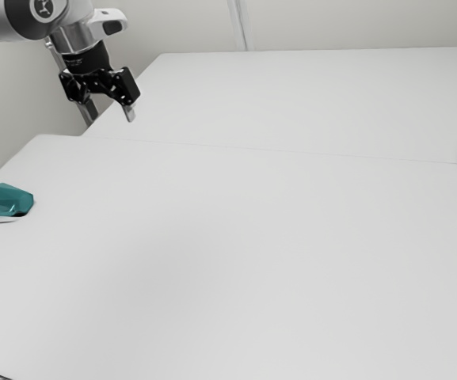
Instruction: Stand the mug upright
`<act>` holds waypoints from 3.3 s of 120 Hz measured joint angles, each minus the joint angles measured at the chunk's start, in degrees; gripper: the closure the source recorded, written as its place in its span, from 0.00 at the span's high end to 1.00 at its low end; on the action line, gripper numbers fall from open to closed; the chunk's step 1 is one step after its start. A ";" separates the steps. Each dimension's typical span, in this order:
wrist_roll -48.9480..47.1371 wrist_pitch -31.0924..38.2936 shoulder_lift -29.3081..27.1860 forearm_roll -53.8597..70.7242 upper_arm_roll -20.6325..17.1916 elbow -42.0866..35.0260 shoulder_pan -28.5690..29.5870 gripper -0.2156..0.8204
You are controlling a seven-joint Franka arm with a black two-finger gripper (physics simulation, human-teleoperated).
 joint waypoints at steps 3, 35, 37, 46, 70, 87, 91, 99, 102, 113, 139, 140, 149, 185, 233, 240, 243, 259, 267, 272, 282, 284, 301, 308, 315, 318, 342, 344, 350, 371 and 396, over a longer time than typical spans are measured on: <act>-0.07 -0.12 0.03 0.02 -0.02 0.00 0.08 0.78; -0.67 -0.92 1.33 -0.03 0.09 0.66 0.92 0.77; -0.69 -0.96 1.38 -0.01 0.05 0.67 1.03 0.77; -0.72 -1.17 1.55 -0.05 -0.07 0.70 1.51 0.77; -0.80 -1.63 2.12 0.07 0.26 0.97 2.18 0.77; -0.50 -2.00 3.48 0.16 2.04 2.70 2.19 0.77; -0.39 -2.05 3.70 0.18 2.35 2.93 2.96 0.77; -0.20 -2.14 3.94 0.22 2.57 3.10 6.09 0.77; -0.13 -2.17 4.04 0.23 2.63 3.13 7.59 0.77; 0.16 -2.23 4.38 0.24 2.43 3.26 13.83 0.77; 4.03 -2.07 9.49 0.03 1.71 8.32 23.43 0.77; 4.28 -2.06 9.77 0.00 1.70 8.59 23.75 0.77; 6.79 -1.93 12.47 -0.30 1.63 10.54 27.40 0.77; 19.77 2.61 25.41 -3.86 -0.88 20.74 43.16 0.77; 38.18 11.49 45.83 -8.13 -20.34 36.89 65.25 0.77; 40.95 13.03 48.04 -8.85 -22.33 38.15 67.25 0.77; 42.14 13.75 48.81 -9.08 -23.33 38.41 68.13 0.77; 48.24 17.06 52.71 -9.75 -29.05 40.19 72.93 0.77; 51.11 18.83 54.60 -9.90 -30.63 40.96 74.01 0.77; 52.77 19.84 56.01 -9.95 -31.34 41.62 74.25 0.77; 55.83 21.73 58.29 -10.42 -32.74 42.31 74.40 0.77; 56.41 22.03 58.62 -10.74 -32.90 42.37 74.42 0.77; 60.73 23.58 61.70 -17.09 -33.31 42.54 74.72 0.77; 62.23 23.84 62.61 -19.45 -33.32 42.55 74.97 0.77; 63.61 24.01 63.44 -21.11 -33.34 42.52 75.09 0.77; 64.16 24.07 63.72 -21.63 -33.32 42.47 75.11 0.77; 67.84 24.34 64.19 -24.02 -32.95 40.97 75.15 0.77; 68.10 24.35 64.20 -24.13 -32.94 40.85 75.14 0.77; 68.82 24.42 64.39 -24.39 -32.91 40.45 75.14 0.77; 70.94 24.83 65.55 -24.81 -32.90 39.29 74.87 0.77; 72.75 25.25 65.59 -25.31 -32.91 38.20 74.20 0.77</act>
